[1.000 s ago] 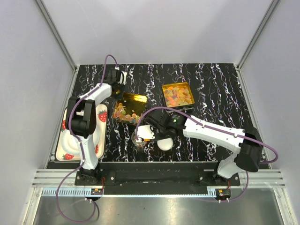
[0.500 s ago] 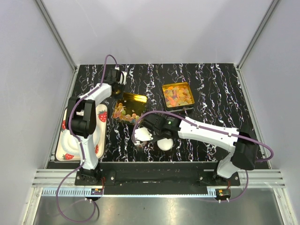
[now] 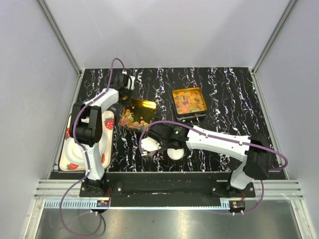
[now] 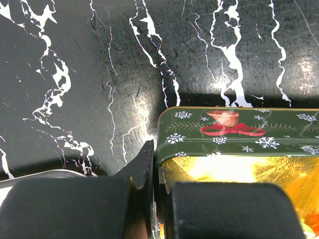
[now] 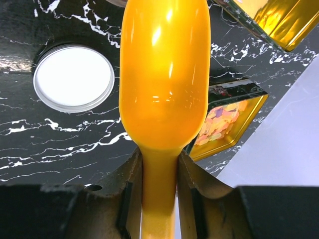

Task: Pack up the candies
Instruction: Place the fake candies in the packing bottle, then scoop the fake candies from the storage box.

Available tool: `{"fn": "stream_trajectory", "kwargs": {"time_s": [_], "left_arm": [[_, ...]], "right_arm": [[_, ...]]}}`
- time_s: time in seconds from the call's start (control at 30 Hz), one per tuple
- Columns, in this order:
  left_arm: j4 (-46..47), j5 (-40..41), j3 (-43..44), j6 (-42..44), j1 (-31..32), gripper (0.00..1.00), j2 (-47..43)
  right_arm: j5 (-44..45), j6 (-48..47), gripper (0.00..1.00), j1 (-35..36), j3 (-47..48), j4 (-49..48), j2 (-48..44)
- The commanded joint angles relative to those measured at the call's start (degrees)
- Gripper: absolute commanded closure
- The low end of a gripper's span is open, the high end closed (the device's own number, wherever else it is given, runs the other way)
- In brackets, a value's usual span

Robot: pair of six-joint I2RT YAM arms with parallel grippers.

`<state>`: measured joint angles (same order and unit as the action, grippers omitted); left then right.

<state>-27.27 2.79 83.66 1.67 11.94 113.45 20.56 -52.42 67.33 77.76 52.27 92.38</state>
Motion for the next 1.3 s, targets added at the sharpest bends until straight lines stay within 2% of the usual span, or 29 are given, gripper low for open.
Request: {"fn": "stream_trajectory", "kwargs": {"time_s": [0.0, 0.53, 0.73, 1.1, 1.27], "left_arm": [[2.57, 0.55, 2.21, 0.96, -0.34, 1.00, 0.02], [2.66, 0.64, 2.39, 0.96, -0.34, 1.00, 0.11], [2.66, 0.47, 2.21, 0.88, -0.34, 1.00, -0.33], [2.74, 0.82, 2.21, 0.97, -0.34, 1.00, -0.16], [2.66, 0.38, 2.30, 0.88, -0.34, 1.00, -0.07]], "right_arm": [[3.35, -2.51, 1.00, 0.96, 3.01, -0.85, 0.52], [5.20, -2.42, 1.00, 1.14, 3.89, -4.28, -1.41], [9.32, -4.18, 1.00, -1.84, 2.58, -12.61, -1.15], [11.43, -1.98, 1.00, -9.84, 3.90, -27.92, 2.63], [12.05, -6.10, 1.00, -10.82, 3.11, -32.93, 5.70]]}}
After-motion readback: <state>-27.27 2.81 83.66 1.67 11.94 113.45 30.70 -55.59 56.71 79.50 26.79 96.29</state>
